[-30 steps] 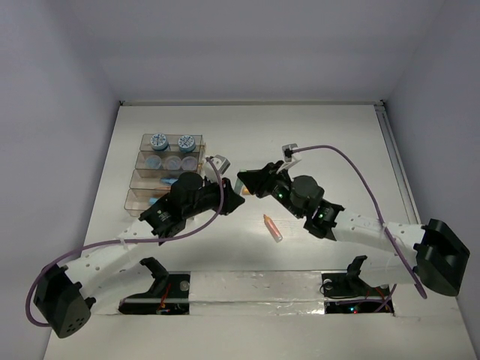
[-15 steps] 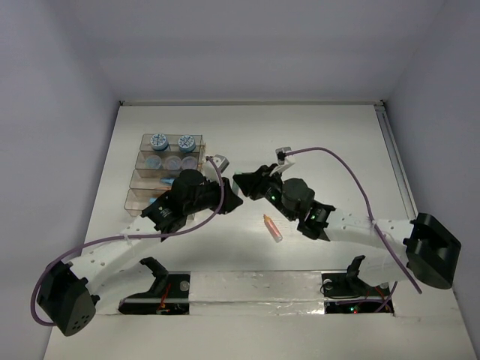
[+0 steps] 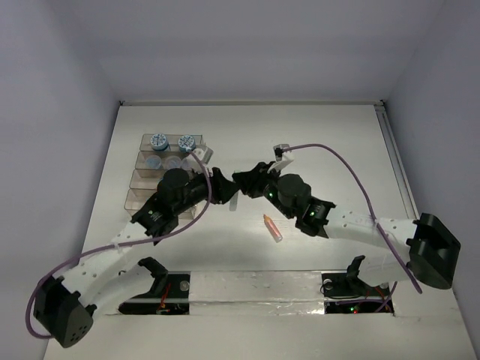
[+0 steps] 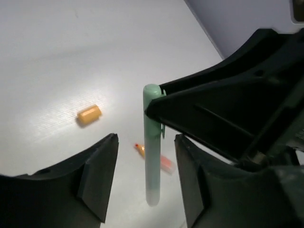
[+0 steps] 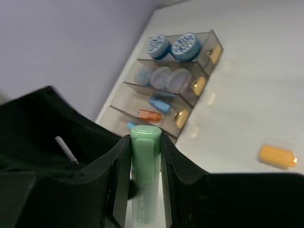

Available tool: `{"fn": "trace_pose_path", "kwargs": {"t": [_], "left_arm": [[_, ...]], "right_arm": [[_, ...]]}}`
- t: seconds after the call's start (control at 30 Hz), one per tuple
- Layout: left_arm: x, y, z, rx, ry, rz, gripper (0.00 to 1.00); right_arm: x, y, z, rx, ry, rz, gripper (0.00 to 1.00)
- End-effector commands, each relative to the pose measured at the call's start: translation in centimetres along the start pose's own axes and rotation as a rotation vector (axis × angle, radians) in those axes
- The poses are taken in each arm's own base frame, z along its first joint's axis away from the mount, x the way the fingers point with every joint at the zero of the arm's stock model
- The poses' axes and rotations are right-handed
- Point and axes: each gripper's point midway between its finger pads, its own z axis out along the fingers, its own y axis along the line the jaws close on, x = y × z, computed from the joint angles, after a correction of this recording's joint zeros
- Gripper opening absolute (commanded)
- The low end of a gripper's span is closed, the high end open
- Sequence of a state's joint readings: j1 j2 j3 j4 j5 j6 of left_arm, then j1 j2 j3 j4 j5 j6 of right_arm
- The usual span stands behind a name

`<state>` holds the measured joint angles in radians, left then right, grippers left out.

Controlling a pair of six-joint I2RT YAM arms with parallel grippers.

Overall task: Sort the stationery into containers
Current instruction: Close the pen cap on the pen, then place the pen in the storage box.

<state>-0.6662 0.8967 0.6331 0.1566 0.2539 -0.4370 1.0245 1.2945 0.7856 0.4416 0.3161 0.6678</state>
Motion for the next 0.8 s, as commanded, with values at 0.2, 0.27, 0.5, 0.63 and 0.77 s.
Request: {"fn": "trace_pose_path", "kwargs": {"t": [0.2, 0.27, 0.5, 0.63, 0.77], "left_arm": [[-7.8, -1.1, -5.3, -0.027, -0.350, 0.006, 0.75], [-7.7, -0.8, -6.7, -0.060, -0.353, 0.011, 0.99], [-11.0, 0.1, -13.2, -0.232, -0.499, 0.033, 0.99], [-12.4, 0.7, -16.8, -0.306, -0.598, 0.063, 0.99], [-12.5, 2.5, -19.2, -0.410, -0.672, 0.050, 0.99]], "right_arm": [[-1.0, -0.8, 5.5, -0.006, 0.076, -0.026, 0.00], [-1.9, -0.1, 7.0, -0.024, 0.062, -0.044, 0.00], [2.7, 2.0, 10.9, -0.180, 0.212, -0.059, 0.00], [6.0, 4.3, 12.9, -0.280, 0.281, -0.126, 0.00], [7.1, 7.3, 15.2, -0.364, 0.285, -0.241, 0.00]]}}
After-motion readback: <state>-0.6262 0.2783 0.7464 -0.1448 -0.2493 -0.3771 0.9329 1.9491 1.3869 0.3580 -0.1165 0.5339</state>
